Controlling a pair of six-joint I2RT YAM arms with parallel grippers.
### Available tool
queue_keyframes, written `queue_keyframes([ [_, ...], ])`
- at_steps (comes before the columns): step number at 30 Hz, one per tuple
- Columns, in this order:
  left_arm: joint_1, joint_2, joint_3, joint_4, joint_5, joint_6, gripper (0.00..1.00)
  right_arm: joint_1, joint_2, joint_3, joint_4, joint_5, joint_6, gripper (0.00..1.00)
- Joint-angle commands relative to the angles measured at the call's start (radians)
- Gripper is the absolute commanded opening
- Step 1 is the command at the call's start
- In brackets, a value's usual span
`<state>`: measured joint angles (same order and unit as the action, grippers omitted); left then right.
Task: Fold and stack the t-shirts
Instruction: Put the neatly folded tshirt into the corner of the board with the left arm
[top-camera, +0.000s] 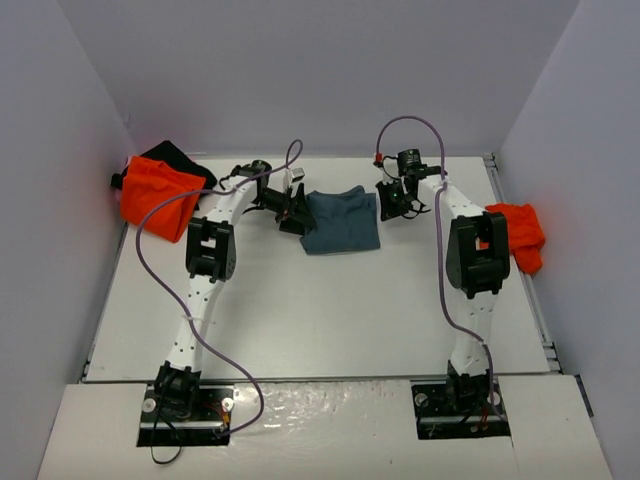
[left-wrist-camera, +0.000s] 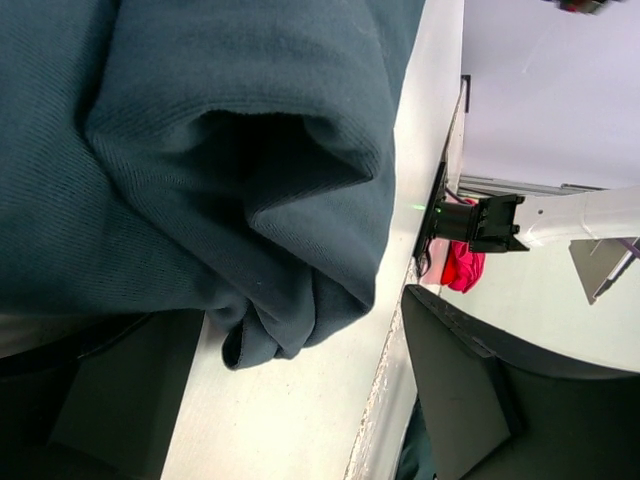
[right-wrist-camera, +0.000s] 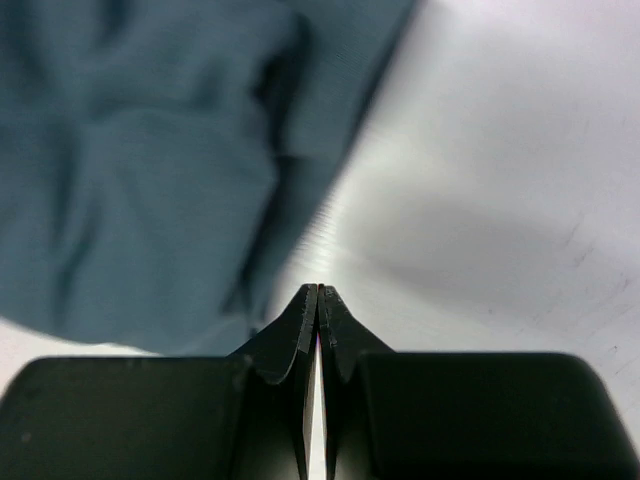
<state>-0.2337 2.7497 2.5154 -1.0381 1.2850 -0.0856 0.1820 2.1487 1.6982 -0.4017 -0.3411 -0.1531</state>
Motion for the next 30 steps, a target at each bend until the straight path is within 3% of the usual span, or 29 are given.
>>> queue_keyframes([
  [1,-0.008,-0.058,-0.022,0.024,-0.149,0.019,0.79,-0.004,0.049,0.078,-0.032,0.072,0.038,0.0],
  [7,-0.02,-0.053,-0.01,0.02,-0.196,0.013,0.8,0.016,0.139,0.106,-0.062,-0.012,0.047,0.0],
  [16,-0.05,-0.025,0.027,0.0,-0.232,0.022,0.78,0.194,0.146,0.121,-0.094,-0.006,0.006,0.0],
  [18,-0.054,-0.018,0.034,-0.003,-0.227,0.028,0.56,0.209,0.147,0.121,-0.096,-0.006,0.004,0.0],
  [20,-0.059,-0.016,0.041,-0.005,-0.241,0.029,0.18,0.218,0.149,0.124,-0.1,-0.009,0.001,0.0],
  [21,-0.062,-0.015,0.042,-0.01,-0.25,0.034,0.06,0.218,0.151,0.123,-0.1,-0.009,0.001,0.0],
  [23,-0.069,-0.009,0.058,-0.026,-0.264,0.043,0.0,0.22,0.151,0.122,-0.1,-0.013,-0.003,0.0],
  [30,-0.063,-0.047,0.044,-0.075,-0.288,0.097,0.0,0.21,0.134,0.103,-0.101,0.0,-0.017,0.0],
])
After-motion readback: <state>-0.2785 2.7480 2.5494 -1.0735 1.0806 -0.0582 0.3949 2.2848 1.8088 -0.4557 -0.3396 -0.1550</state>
